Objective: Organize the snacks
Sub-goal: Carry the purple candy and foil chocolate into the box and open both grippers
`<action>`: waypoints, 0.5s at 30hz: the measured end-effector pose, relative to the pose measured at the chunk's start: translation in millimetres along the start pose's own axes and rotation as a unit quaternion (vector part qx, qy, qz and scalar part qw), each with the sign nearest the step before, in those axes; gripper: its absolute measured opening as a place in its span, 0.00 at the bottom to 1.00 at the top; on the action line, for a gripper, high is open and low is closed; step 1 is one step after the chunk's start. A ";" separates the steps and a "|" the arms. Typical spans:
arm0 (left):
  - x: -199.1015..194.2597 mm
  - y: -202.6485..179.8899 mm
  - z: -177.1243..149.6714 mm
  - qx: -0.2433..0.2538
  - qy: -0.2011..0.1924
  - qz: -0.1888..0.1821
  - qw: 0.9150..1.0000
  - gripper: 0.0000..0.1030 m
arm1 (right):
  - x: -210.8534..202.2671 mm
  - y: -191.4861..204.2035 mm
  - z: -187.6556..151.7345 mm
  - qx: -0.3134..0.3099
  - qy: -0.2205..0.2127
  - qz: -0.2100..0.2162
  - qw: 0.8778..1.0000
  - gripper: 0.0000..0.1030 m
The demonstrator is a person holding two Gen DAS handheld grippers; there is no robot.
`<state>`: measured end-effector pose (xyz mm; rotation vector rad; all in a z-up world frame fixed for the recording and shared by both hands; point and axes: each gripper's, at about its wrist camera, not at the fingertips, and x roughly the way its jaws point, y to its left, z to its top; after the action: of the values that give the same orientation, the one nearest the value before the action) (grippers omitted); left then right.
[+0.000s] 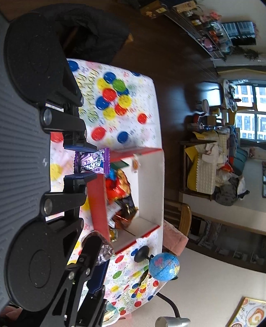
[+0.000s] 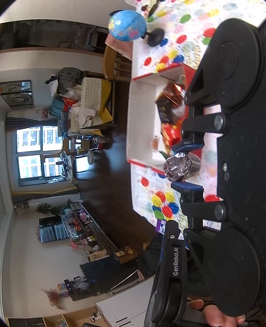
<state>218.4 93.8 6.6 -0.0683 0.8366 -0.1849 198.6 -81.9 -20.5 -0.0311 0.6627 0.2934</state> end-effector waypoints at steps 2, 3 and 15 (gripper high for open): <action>10.6 -10.9 9.3 0.003 0.001 0.000 1.000 0.20 | 5.3 -12.9 6.5 -0.001 -0.001 -0.002 1.000 0.28; 15.8 -15.9 12.5 0.004 0.002 0.001 1.000 0.20 | 7.6 -20.1 8.7 -0.002 -0.001 -0.002 1.000 0.28; 103.7 -67.2 56.5 0.008 0.027 0.024 0.999 0.20 | 67.4 -103.3 28.9 0.002 0.027 -0.023 0.999 0.28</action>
<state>319.3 7.4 -22.5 -0.0284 0.8903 -0.1498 295.2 -160.0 -45.5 -0.0506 0.7146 0.2466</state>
